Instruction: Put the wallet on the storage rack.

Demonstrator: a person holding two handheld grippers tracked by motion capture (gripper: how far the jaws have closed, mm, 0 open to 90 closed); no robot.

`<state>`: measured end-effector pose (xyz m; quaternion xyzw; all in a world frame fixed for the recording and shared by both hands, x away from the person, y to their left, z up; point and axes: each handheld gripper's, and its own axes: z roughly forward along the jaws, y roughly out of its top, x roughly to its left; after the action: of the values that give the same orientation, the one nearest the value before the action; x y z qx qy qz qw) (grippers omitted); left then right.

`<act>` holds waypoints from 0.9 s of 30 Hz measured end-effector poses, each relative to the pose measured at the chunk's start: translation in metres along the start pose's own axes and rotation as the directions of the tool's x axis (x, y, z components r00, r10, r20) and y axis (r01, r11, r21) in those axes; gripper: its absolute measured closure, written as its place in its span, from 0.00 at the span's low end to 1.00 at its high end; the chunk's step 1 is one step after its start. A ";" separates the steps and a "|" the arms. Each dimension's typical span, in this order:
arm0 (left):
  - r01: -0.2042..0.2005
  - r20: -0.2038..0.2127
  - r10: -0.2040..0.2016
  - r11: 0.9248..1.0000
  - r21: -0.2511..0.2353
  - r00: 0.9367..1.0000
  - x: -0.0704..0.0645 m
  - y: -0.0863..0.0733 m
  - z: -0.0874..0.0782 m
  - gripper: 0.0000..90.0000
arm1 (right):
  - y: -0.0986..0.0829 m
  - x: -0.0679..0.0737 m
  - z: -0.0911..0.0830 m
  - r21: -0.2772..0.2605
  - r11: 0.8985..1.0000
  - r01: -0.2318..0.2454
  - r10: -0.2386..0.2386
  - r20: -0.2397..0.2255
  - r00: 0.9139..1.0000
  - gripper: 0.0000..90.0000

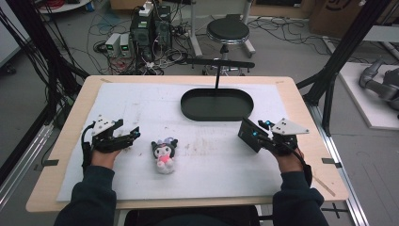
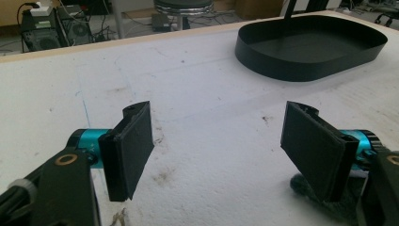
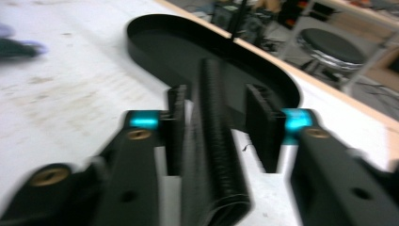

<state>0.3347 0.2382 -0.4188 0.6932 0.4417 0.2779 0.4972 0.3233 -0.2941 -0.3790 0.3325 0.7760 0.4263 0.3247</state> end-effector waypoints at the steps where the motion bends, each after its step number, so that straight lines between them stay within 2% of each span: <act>1: 0.001 -0.001 -0.001 1.000 0.001 1.000 0.000 0.000 0.000 0.28 | -0.001 -0.001 0.001 0.008 1.000 -0.006 0.006 -0.002 1.000 0.65; 3: -0.001 0.000 0.001 1.000 0.003 1.000 0.000 0.000 0.000 0.28 | -0.001 -0.002 0.002 0.021 1.000 -0.015 0.016 -0.015 1.000 0.67; 4: -0.002 0.001 0.002 1.000 0.003 1.000 0.000 0.000 0.000 0.28 | -0.003 -0.002 0.005 0.049 0.999 -0.009 0.011 -0.032 0.999 0.68; 9: 0.001 0.000 -0.001 1.000 0.002 1.000 0.000 0.000 0.000 0.28 | -0.005 -0.001 0.010 0.082 0.997 -0.011 0.014 -0.044 0.999 0.67; 16: -0.001 0.001 0.001 1.000 0.007 1.000 0.000 0.000 0.001 0.28 | -0.011 -0.005 0.016 0.103 0.993 -0.062 0.068 -0.057 0.996 0.58; 19: -0.002 0.001 0.002 1.000 0.007 1.000 -0.001 0.000 0.001 0.28 | -0.012 -0.006 0.019 0.116 0.990 -0.074 0.083 -0.073 0.994 0.63; 22: 0.000 0.001 0.000 1.000 0.008 1.000 0.000 0.000 0.001 0.28 | -0.012 -0.005 0.020 0.123 0.991 -0.053 0.066 -0.097 0.993 0.79; 27: -0.002 -0.001 0.002 1.000 0.014 1.000 0.000 -0.001 0.001 0.28 | -0.010 -0.005 0.020 0.118 0.991 -0.056 0.068 -0.097 0.993 0.85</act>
<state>0.3353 0.2374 -0.4198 0.6969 0.4433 0.2758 0.4918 0.3391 -0.2932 -0.3947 0.3527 0.8039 0.4073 0.2518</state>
